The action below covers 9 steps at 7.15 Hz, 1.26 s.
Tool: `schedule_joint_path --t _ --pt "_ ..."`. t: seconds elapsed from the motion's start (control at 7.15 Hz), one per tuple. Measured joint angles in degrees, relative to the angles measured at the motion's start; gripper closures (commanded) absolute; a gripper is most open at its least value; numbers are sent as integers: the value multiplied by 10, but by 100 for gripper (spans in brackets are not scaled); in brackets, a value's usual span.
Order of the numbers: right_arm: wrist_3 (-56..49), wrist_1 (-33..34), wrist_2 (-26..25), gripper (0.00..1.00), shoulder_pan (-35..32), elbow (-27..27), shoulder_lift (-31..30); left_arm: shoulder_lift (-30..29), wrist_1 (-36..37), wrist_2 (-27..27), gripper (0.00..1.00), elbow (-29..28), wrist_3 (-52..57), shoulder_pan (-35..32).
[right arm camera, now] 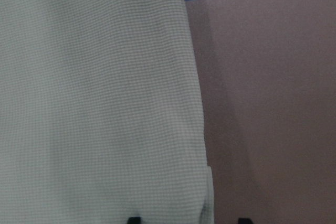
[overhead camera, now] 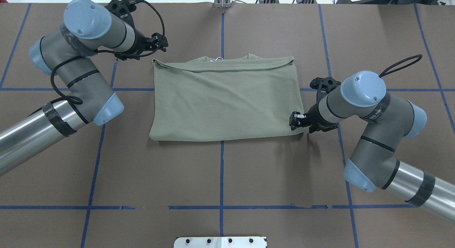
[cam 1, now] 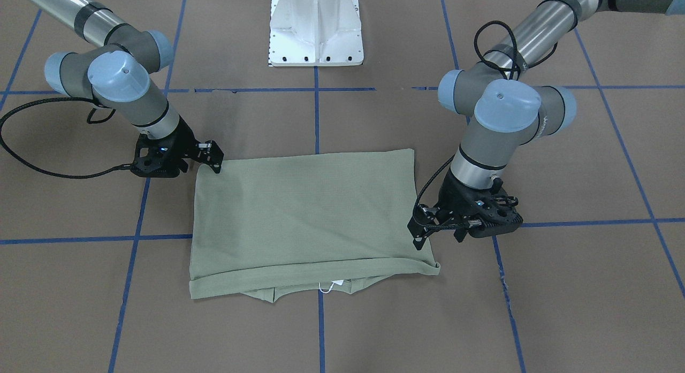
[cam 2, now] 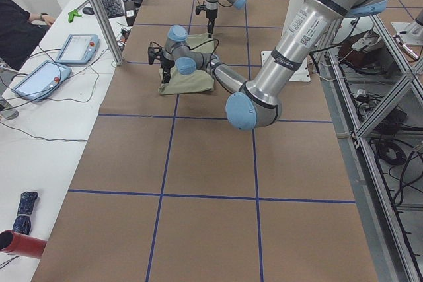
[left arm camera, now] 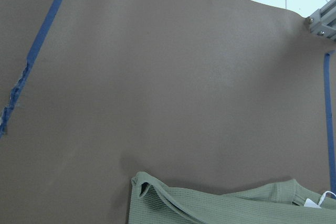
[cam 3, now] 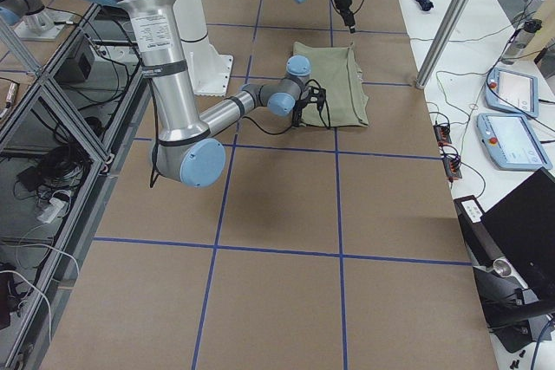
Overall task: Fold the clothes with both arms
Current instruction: 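Drag the shirt corner with the right gripper, rotating the shirt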
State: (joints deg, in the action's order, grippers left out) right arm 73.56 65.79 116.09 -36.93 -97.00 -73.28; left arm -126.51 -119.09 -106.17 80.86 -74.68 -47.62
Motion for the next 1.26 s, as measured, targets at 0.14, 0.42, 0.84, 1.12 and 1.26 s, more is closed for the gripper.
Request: schedule_joint_path --t 0.14,0.42,0.84,1.12,1.26 --pt "0 0 1 100 2 -1 0 0 0 0 0 0 0 0" --pt "-1 0 2 100 3 -8 -5 -2 0 0 1 0 0 1" --pt "0 1 2 100 45 -107 -92 -6 1 0 1 3 -2 1" --pt "2 1 17 100 108 -189 -163 -7 1 1 1 9 -4 1" --pt "2 1 33 100 145 -228 -201 -6 1 1 1 14 -5 1"
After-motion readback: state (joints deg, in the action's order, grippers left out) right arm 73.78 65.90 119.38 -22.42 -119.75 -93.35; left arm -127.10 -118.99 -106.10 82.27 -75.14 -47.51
